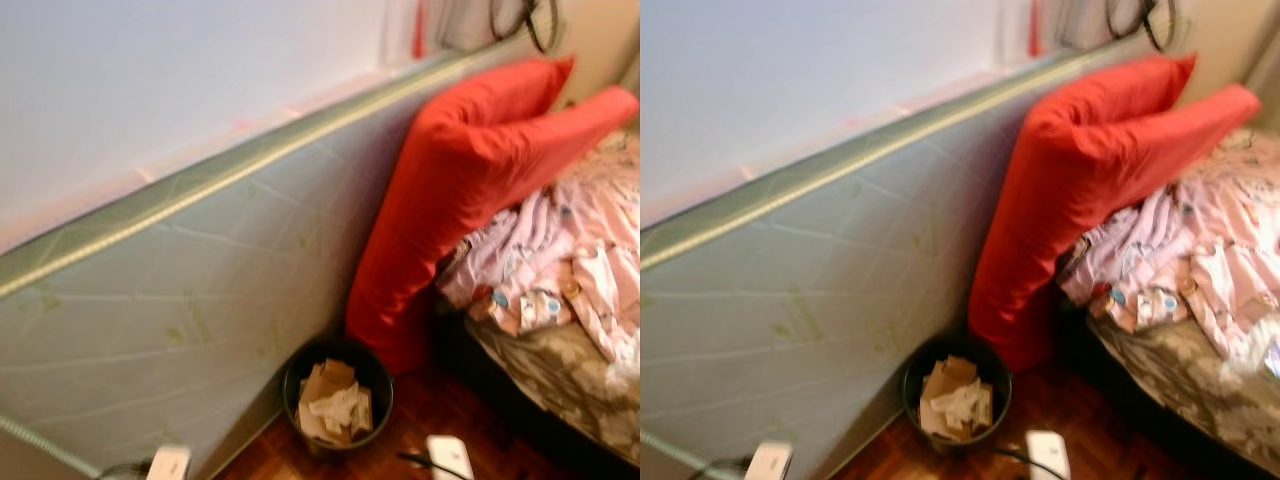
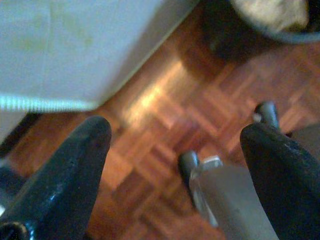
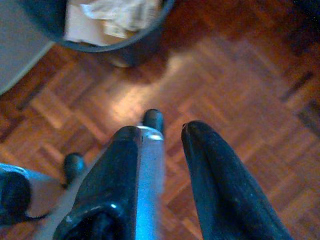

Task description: Clean up the room

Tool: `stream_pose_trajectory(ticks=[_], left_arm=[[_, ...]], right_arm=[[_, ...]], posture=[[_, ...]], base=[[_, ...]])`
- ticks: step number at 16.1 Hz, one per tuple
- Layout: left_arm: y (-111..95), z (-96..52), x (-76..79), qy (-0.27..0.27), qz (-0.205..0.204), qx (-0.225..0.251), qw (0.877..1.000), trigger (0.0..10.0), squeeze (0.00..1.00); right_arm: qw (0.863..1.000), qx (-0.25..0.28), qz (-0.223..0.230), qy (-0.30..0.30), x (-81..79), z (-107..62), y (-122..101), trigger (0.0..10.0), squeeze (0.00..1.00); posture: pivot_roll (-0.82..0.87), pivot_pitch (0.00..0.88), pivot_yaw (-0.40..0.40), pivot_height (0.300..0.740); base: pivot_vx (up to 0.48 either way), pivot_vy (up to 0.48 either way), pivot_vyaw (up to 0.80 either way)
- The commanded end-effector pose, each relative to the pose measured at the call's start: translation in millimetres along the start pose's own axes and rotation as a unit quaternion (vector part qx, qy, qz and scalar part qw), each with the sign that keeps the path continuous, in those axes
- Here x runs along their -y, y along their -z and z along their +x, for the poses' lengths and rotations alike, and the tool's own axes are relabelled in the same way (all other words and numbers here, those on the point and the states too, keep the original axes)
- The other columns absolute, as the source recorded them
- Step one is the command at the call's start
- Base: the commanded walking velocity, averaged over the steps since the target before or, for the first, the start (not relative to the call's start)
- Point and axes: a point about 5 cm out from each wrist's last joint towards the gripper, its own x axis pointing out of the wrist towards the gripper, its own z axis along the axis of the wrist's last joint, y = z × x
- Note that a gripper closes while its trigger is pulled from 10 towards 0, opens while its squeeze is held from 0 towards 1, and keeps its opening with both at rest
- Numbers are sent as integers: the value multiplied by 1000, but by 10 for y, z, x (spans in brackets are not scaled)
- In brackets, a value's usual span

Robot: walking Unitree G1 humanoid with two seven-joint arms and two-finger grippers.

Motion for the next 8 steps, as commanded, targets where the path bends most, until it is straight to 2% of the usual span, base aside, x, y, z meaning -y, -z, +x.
stream_pose_trajectory(ticks=[1,8], left_arm=[[136,-41,-19,-2,-2,-21,1000,10000,0],[133,-39,-20,-3,-3,-21,1000,10000,0]], right_arm=[[1000,6,6,-4,-55,10,-31,10000,0],[1000,9,5,0,-50,11,-39,10000,0]], posture=[[43,0,5,740],[40,0,5,740]], base=[[0,0,-731],[0,0,-731]])
